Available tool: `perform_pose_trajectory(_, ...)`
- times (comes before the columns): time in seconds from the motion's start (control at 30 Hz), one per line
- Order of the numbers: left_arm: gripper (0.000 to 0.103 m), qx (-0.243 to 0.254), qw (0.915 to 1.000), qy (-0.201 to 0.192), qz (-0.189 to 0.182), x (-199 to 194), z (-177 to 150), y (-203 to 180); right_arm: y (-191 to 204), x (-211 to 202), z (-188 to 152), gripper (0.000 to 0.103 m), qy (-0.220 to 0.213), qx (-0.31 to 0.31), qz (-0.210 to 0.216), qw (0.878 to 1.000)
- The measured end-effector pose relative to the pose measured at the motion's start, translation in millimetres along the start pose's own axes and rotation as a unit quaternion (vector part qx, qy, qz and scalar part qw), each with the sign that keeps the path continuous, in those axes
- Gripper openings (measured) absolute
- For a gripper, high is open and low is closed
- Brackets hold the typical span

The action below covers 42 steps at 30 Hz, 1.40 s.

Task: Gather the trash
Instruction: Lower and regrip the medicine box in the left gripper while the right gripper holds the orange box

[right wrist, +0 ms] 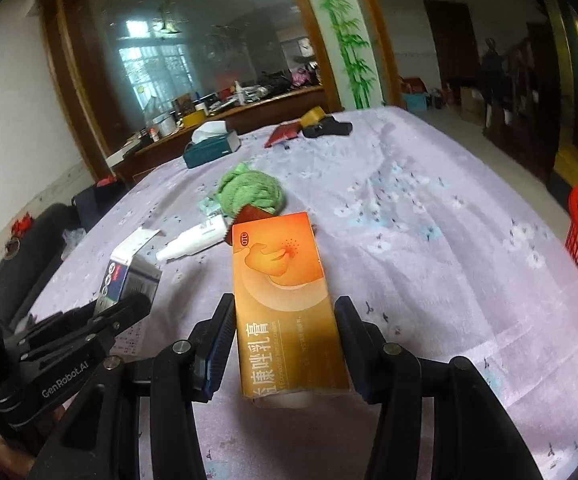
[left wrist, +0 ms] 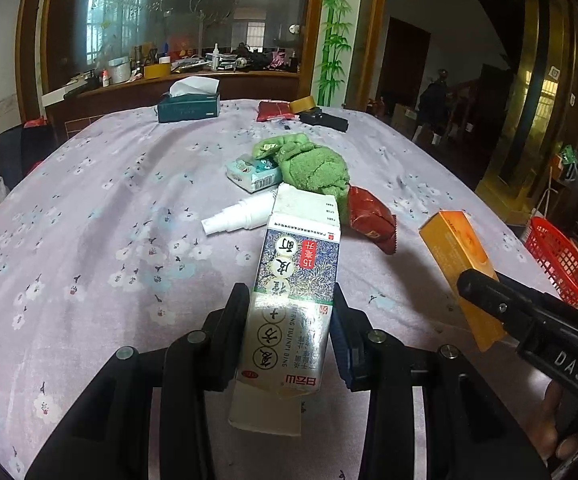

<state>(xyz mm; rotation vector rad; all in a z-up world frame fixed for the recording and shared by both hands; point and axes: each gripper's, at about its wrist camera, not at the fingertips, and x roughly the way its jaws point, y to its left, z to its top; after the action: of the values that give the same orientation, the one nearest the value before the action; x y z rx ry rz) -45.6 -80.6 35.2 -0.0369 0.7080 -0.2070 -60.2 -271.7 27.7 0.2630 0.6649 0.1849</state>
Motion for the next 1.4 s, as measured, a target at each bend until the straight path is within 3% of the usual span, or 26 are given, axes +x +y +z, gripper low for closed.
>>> perform_pose_trajectory(1.4, 0.037, 0.001, 1.0000, 0.003, -0.003, 2.1, -0.6, 1.3, 10.2, -7.3, -5.4, 0.054, -0.007, -0.027, -0.025, 0.999)
